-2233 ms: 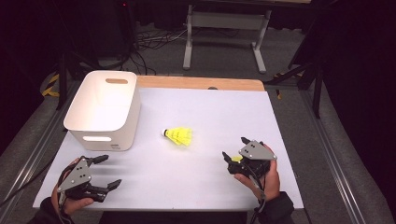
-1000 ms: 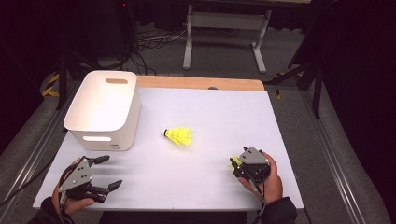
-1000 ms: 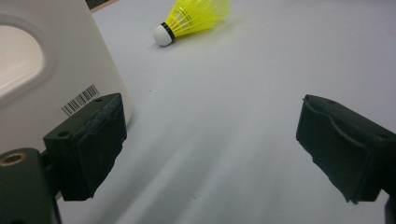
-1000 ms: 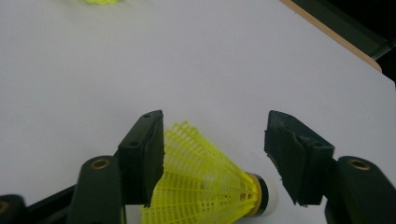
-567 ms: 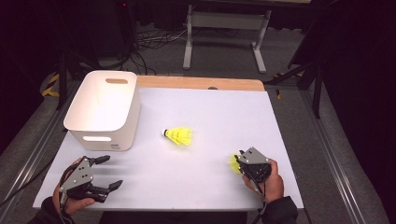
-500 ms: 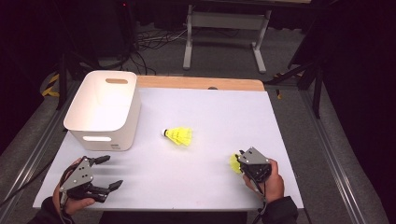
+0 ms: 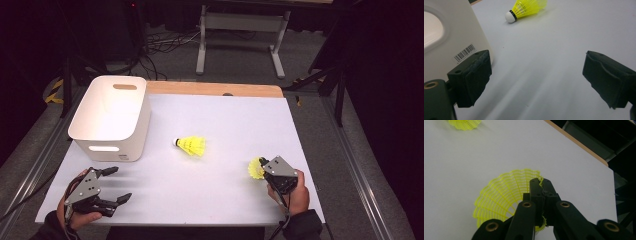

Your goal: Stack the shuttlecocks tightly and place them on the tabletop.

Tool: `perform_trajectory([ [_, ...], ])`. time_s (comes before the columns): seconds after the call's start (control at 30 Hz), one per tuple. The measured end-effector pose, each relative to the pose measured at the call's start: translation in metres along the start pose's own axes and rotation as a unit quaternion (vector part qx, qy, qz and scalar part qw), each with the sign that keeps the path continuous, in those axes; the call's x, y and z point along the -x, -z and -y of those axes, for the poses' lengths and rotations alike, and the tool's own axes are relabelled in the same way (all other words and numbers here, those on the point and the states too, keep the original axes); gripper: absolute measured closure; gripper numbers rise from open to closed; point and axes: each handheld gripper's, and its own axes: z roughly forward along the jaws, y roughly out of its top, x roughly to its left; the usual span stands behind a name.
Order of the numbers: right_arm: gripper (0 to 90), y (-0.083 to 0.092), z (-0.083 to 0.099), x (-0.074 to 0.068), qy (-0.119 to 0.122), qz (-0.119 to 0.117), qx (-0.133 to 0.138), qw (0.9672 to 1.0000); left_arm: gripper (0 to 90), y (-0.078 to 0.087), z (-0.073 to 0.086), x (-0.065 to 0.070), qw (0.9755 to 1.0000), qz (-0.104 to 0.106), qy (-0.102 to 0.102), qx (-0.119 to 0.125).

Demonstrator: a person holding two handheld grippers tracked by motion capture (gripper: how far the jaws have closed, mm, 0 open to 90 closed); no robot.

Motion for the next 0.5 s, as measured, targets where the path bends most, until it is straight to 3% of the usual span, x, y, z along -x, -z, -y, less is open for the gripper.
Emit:
perform_trajectory([
  [0.23, 89.8, 0.003, -0.002, 0.0051, -0.018, 0.003, 0.022, 0.9996, 9.2, 0.0003, -0.0002, 0.0, 1.0, 0.0, -0.001, 0.002],
  [0.5, 89.7, 0.0052, -0.0066, 0.0103, -0.05, -0.01, 0.052, 0.9973, 9.2, 0.0003, -0.0002, 0.0, 1.0, -0.002, -0.002, 0.002],
])
